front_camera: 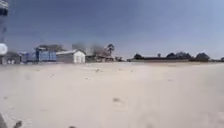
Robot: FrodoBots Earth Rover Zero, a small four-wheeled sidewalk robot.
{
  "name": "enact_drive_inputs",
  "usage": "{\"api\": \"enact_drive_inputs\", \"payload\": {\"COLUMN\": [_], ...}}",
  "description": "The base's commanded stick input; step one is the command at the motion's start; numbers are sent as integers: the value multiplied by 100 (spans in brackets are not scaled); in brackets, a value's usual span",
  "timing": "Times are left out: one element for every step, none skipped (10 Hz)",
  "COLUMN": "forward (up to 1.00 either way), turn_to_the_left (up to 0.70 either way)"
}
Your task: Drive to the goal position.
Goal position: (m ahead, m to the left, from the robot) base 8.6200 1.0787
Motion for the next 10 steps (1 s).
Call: {"api": "enact_drive_inputs", "payload": {"forward": [100, 100, 100, 100, 100, 100, 100, 100, 100, 100], "turn_to_the_left": [0, 0, 0, 0, 0, 0, 0, 0, 0, 0]}}
